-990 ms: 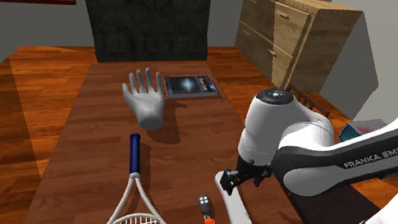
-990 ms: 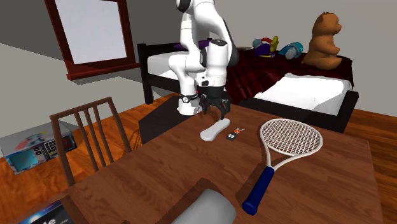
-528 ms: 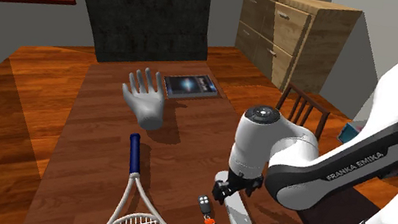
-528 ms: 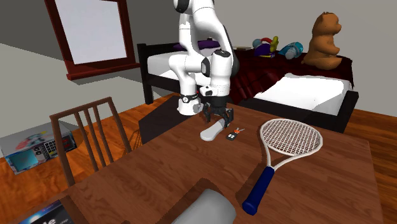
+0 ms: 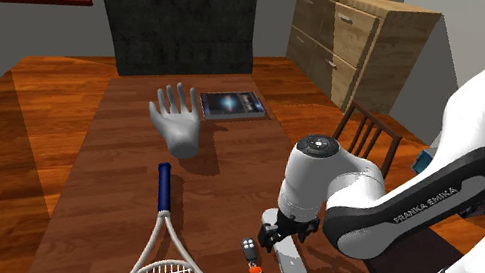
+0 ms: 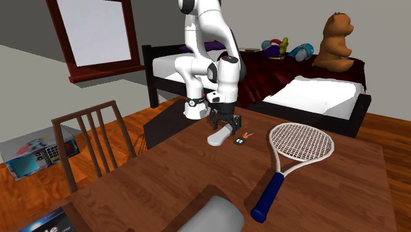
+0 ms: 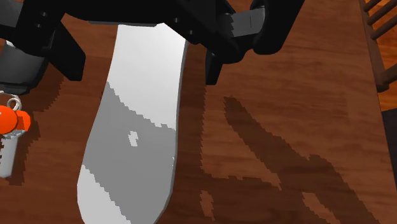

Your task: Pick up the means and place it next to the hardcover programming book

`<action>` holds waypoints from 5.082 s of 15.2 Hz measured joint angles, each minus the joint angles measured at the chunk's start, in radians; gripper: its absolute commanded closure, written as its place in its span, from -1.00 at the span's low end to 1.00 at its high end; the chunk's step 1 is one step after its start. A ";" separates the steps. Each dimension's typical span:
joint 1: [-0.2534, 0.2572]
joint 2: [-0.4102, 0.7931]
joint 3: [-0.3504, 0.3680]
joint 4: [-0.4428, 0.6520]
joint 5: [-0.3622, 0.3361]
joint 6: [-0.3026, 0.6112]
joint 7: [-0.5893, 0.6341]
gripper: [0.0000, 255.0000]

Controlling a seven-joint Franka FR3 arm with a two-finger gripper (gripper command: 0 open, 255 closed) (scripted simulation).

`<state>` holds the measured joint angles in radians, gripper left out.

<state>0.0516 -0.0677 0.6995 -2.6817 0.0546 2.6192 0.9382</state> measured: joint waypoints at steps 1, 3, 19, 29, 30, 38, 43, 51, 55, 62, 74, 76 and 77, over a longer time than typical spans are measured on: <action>0.000 0.000 0.000 0.000 0.000 0.000 0.000 1.00; 0.000 0.000 0.000 0.000 0.000 0.000 0.000 1.00; 0.034 -0.119 -0.026 0.020 0.111 -0.121 -0.085 1.00; 0.073 -0.255 -0.072 0.065 0.181 -0.291 -0.140 1.00; 0.064 -0.250 -0.080 0.077 0.173 -0.298 -0.149 1.00; -0.070 -0.045 -0.135 0.260 0.005 -0.300 -0.199 1.00; -0.123 0.099 -0.175 0.414 -0.099 -0.329 -0.220 1.00; -0.148 0.355 -0.242 0.726 -0.233 -0.415 -0.252 1.00; -0.142 0.480 -0.273 0.904 -0.275 -0.476 -0.277 1.00; -0.103 0.741 -0.323 1.324 -0.327 -0.639 -0.342 1.00; -0.053 1.010 -0.365 1.705 -0.357 -0.742 -0.408 1.00; -0.053 1.019 -0.367 1.695 -0.360 -0.723 -0.406 1.00; -0.055 1.020 -0.367 1.683 -0.361 -0.711 -0.404 1.00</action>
<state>-0.0036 0.9520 0.3326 -0.9987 -0.3061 1.9077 0.5342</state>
